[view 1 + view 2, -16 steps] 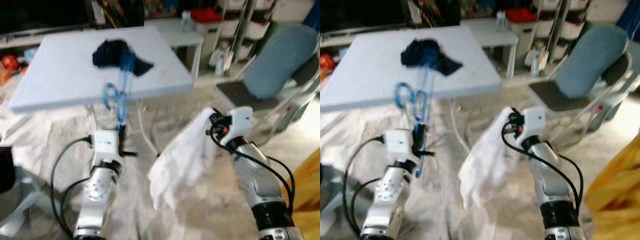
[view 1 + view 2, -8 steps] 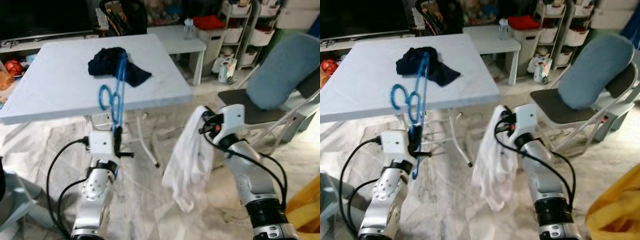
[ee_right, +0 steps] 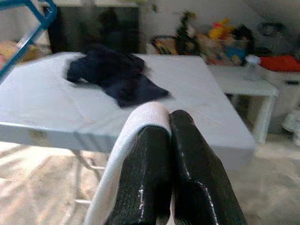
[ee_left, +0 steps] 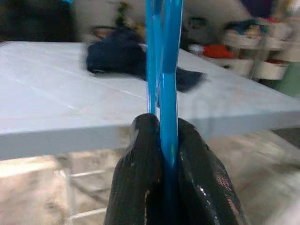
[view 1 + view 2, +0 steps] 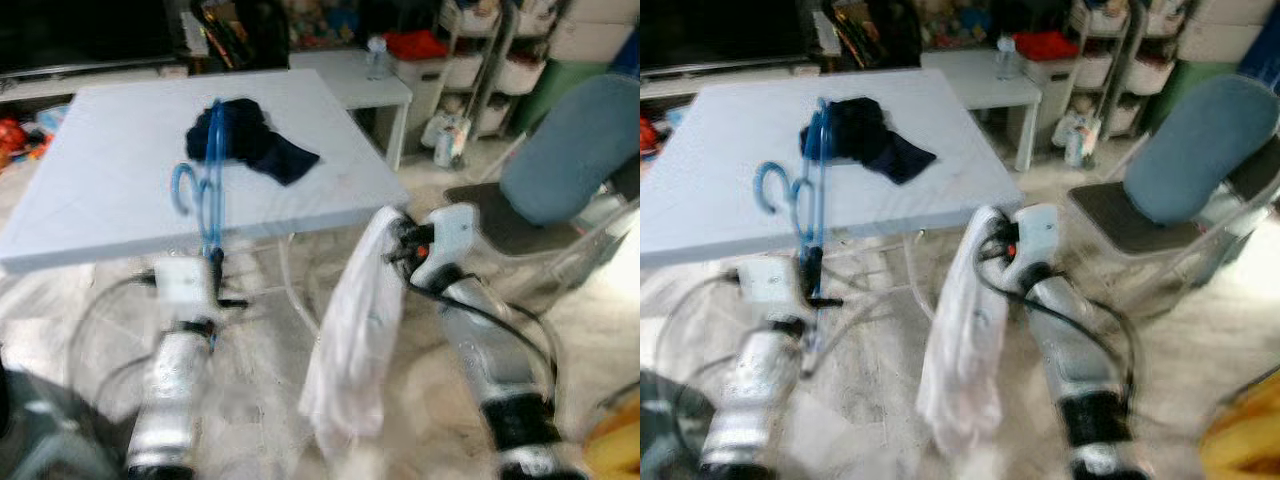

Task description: Hang hanger

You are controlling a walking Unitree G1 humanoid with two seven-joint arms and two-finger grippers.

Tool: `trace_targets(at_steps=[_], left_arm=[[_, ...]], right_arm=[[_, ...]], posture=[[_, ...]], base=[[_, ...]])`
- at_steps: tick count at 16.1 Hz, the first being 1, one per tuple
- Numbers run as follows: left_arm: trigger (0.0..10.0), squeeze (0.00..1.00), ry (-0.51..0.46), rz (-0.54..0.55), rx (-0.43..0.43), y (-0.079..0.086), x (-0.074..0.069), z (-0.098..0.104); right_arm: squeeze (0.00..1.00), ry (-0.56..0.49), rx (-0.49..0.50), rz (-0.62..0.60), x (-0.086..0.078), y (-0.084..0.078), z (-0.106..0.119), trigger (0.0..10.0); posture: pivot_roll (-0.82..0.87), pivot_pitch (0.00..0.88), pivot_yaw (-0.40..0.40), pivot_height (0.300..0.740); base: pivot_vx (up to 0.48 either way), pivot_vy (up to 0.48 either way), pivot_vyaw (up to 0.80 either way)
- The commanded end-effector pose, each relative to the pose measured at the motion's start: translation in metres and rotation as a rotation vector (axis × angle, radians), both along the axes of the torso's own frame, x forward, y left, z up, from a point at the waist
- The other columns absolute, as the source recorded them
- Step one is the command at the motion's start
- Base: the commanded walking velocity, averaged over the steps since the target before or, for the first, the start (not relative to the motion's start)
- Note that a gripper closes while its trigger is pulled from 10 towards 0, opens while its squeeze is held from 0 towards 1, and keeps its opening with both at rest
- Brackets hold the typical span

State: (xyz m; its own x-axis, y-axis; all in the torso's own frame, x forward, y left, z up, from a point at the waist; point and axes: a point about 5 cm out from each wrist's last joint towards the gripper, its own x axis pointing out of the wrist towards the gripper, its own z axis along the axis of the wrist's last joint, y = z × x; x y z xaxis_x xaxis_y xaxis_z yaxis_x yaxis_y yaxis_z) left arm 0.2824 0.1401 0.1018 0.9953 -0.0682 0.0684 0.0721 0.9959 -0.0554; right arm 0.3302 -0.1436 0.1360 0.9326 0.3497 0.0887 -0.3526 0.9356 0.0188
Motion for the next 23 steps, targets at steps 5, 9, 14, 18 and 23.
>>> trace_targets(at_steps=[5,9,14,18,23], left_arm=[[10.0,0.0,-0.047,0.031,0.017,0.0112,0.0039,0.0102],[10.0,0.0,-0.048,0.024,0.014,0.0093,0.0057,0.0106],[10.0,0.0,-0.055,0.019,0.014,0.0079,0.0089,0.0126],[10.0,0.0,-0.04,0.013,0.005,0.0049,0.0108,0.0118],[10.0,0.0,-0.008,0.019,-0.014,0.0041,0.01,0.0072]], right_arm=[[0.0,-0.072,0.031,0.043,0.0026,0.0113,0.0172,10.0],[0.0,-0.075,0.035,0.046,0.0043,0.0113,0.0181,10.0],[0.0,-0.073,0.048,0.038,0.0076,0.0113,0.0198,10.0],[0.0,-0.078,0.051,0.028,0.0093,0.0103,0.0209,10.0],[0.0,-0.078,0.046,0.019,0.0085,0.0107,0.0192,10.0]], posture=[[-0.06,0.0,-0.031,0.74],[-0.06,0.0,-0.032,0.74],[-0.05,0.0,-0.031,0.74],[-0.05,0.0,-0.031,0.74],[-0.05,0.0,-0.029,0.74]], base=[[0.302,0.374,0.09],[0.308,0.368,0.7],[0.321,0.356,0.08],[0.169,0.083,0.0],[0.0,-0.158,0.0]])
